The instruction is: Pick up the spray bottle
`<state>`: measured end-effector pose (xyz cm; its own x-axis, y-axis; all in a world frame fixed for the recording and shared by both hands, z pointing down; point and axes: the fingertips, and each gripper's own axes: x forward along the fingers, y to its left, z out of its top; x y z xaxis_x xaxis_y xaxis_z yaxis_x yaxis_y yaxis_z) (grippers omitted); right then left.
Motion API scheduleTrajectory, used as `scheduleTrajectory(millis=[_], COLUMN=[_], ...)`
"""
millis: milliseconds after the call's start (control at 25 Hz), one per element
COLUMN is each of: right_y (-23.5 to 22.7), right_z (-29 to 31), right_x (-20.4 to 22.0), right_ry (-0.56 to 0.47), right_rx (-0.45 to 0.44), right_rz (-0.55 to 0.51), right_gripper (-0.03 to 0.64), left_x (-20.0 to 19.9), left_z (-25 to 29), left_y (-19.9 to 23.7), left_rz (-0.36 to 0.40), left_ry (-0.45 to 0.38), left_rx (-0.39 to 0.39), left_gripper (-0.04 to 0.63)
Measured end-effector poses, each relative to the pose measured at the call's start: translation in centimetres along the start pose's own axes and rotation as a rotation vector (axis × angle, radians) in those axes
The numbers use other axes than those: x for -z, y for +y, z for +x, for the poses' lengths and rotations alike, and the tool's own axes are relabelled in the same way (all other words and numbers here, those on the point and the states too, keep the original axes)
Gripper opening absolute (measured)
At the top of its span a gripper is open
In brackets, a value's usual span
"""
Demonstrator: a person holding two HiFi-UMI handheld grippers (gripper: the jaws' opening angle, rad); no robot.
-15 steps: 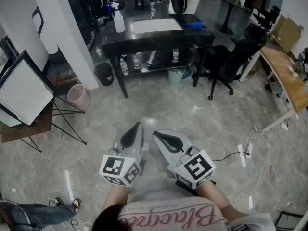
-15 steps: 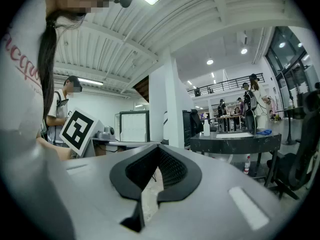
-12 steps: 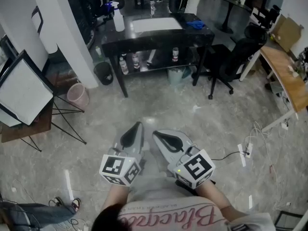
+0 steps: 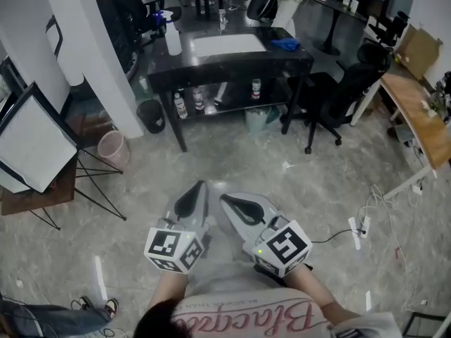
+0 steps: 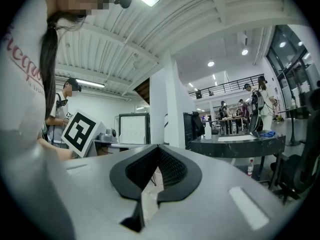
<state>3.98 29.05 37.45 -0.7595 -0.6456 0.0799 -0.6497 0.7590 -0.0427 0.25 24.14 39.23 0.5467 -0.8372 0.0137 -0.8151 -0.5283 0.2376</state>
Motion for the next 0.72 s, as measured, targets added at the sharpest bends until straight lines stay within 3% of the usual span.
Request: scheduleTrajectory(millis=[120, 720], right_y=[-0.8, -7.5], right_z=[0.7, 6.9], right_x=[-0.3, 0.2], right_ry=[-0.029, 0.029], right_rx=[-0.003, -0.016], right_rz=[0.006, 0.057], right_gripper=[0.002, 0.002], left_x=[-0.2, -0.3], left_z=[0.9, 7.9], left_y=[0.8, 6.6], left_rz=[0.001, -0.035], left_ry=[-0.006, 0.034], left_rx=[-0.005, -0.02], left_gripper=[-0.002, -0.002])
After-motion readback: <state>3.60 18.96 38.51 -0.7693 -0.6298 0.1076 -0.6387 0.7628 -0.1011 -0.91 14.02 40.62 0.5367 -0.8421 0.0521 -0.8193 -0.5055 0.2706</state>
